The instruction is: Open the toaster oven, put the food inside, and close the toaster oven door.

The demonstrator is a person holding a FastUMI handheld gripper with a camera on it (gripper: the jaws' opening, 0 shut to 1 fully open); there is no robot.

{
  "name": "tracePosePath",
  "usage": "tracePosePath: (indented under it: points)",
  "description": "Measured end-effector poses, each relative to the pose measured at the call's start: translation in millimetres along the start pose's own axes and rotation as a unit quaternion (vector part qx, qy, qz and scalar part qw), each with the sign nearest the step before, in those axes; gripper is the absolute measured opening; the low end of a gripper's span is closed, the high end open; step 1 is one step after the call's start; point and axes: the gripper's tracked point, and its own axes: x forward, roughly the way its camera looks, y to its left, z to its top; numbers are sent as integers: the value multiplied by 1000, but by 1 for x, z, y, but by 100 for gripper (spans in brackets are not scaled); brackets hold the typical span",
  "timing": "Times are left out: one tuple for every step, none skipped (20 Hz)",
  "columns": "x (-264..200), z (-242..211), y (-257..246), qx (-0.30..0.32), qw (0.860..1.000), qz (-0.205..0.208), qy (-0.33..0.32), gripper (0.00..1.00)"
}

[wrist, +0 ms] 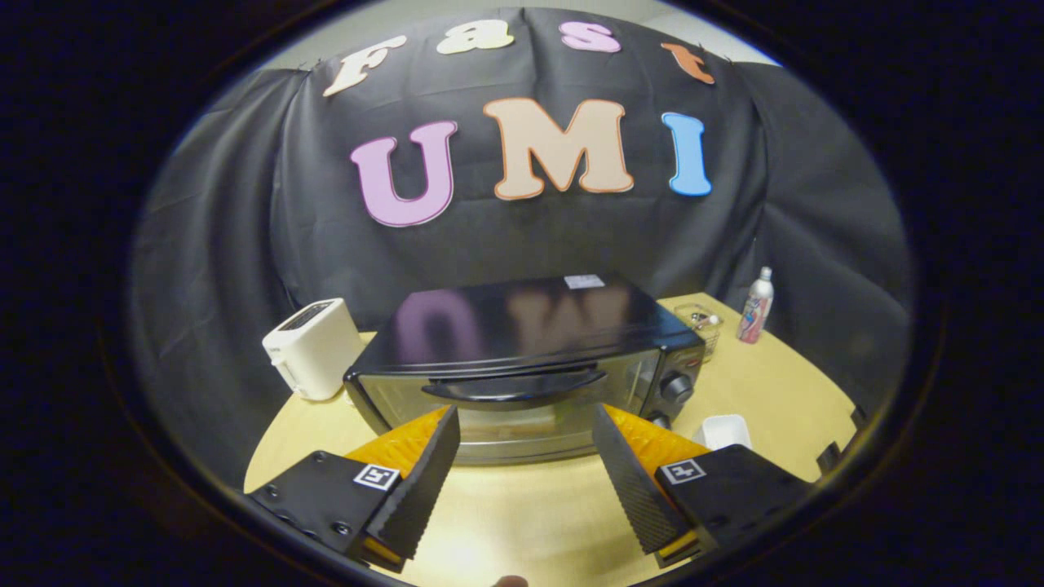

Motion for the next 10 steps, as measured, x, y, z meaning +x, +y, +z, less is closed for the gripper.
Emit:
tracePosePath:
  points:
    - [-4, 10, -3, -6, 1000, -2, -10, 100]
    - [-8, 22, -5, -11, 1000, -4, -19, 100]
    - [-12, 34, -6, -16, 999, -5, -29, 100]
    - [-16, 48, -5, -21, 999, -2, -40, 100]
    - [-19, 63, -1, -27, 998, 3, -52, 100]
    - [-23, 79, 3, -32, 997, 9, -64, 100]
    - [-27, 94, 6, -37, 996, 12, -76, 100]
    - [-31, 110, 9, -40, 995, 11, -88, 100]
    - [-33, 126, 9, -45, 994, 6, -97, 100]
    - [-37, 142, 8, -52, 993, -3, -107, 100]
